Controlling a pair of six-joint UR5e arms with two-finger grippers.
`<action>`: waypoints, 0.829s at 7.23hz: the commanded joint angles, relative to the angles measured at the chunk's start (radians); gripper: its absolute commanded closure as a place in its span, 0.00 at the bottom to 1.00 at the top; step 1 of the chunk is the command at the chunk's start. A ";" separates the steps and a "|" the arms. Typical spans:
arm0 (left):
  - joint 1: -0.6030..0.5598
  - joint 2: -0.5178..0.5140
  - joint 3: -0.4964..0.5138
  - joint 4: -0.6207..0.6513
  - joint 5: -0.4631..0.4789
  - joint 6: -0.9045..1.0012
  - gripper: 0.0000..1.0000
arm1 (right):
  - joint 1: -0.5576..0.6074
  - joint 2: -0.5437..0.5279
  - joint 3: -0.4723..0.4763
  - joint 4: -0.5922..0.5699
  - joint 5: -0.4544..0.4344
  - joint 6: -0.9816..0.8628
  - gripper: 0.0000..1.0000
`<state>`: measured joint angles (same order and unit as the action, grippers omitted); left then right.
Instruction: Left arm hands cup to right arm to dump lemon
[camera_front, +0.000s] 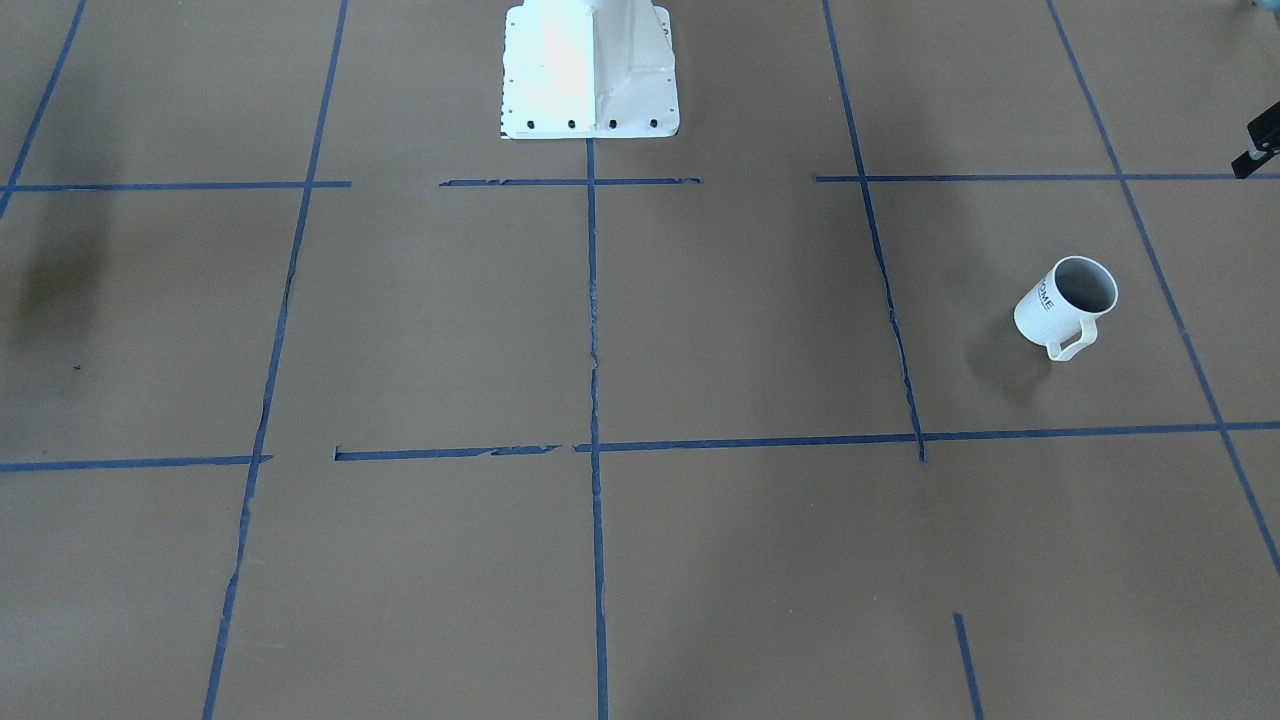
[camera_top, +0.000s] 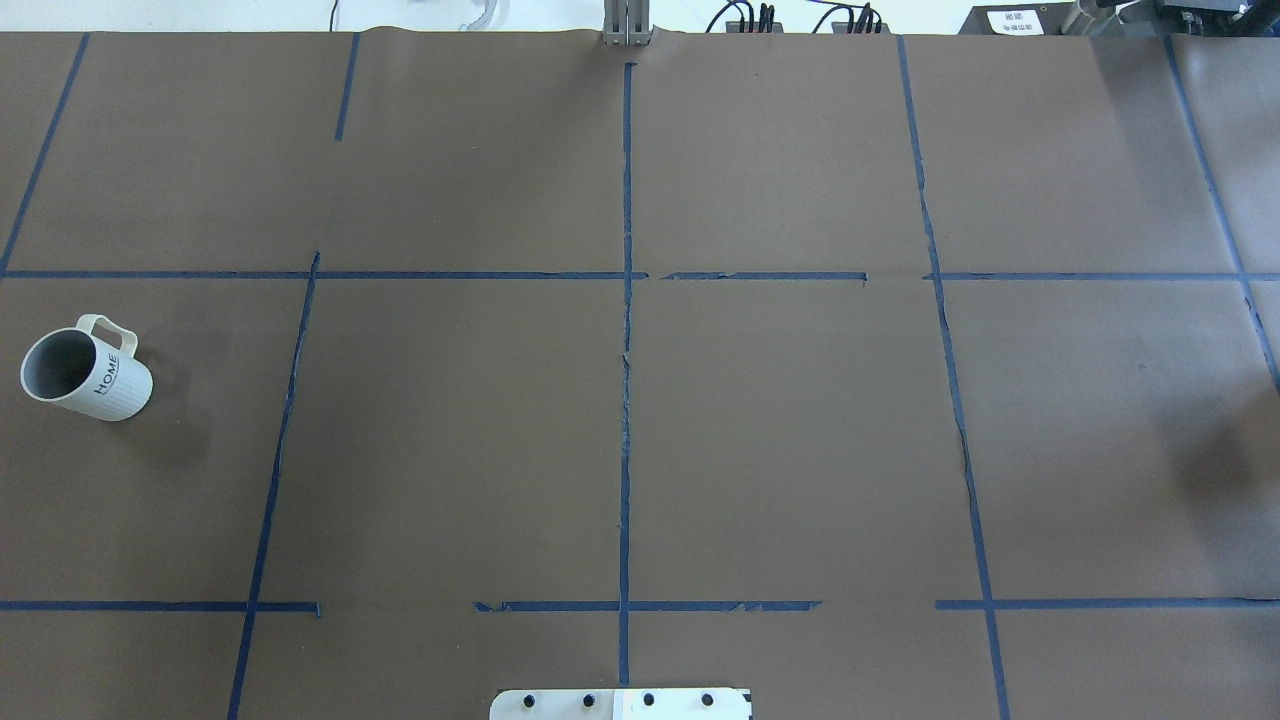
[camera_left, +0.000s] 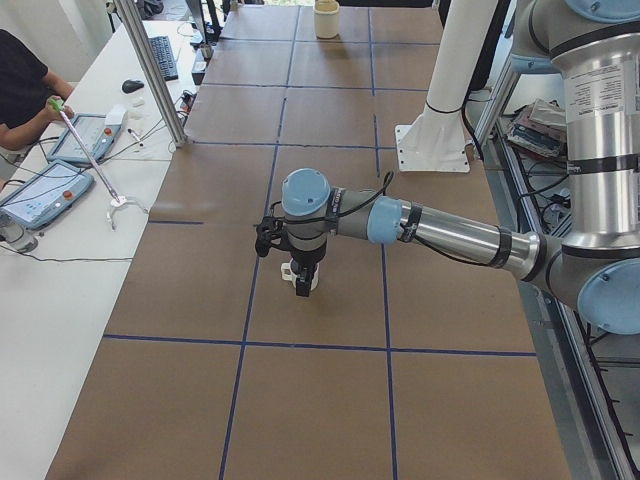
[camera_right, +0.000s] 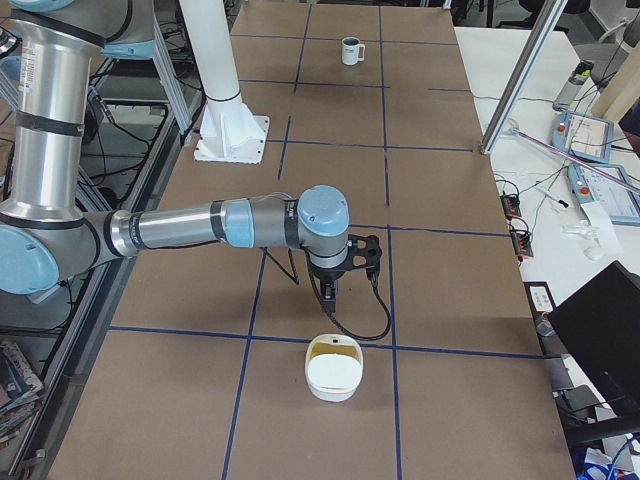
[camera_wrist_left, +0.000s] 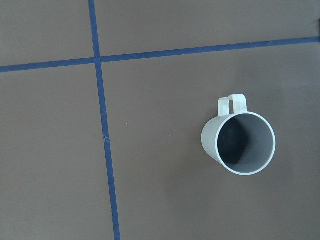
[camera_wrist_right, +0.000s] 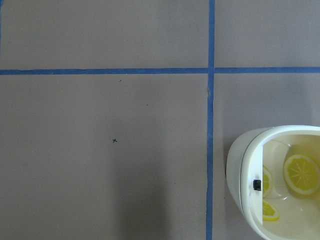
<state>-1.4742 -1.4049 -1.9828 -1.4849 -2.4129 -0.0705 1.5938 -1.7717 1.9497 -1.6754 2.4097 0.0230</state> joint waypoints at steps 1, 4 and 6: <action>0.000 -0.003 0.001 -0.001 0.000 0.001 0.00 | 0.000 -0.002 0.000 -0.001 0.002 0.000 0.00; 0.000 -0.003 -0.001 -0.002 0.001 0.001 0.00 | 0.000 -0.002 0.000 -0.003 0.011 0.003 0.00; 0.000 -0.003 -0.002 -0.002 0.001 0.001 0.00 | 0.000 -0.002 0.000 -0.003 0.011 0.003 0.00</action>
<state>-1.4742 -1.4082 -1.9839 -1.4864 -2.4115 -0.0690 1.5938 -1.7733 1.9507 -1.6781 2.4202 0.0258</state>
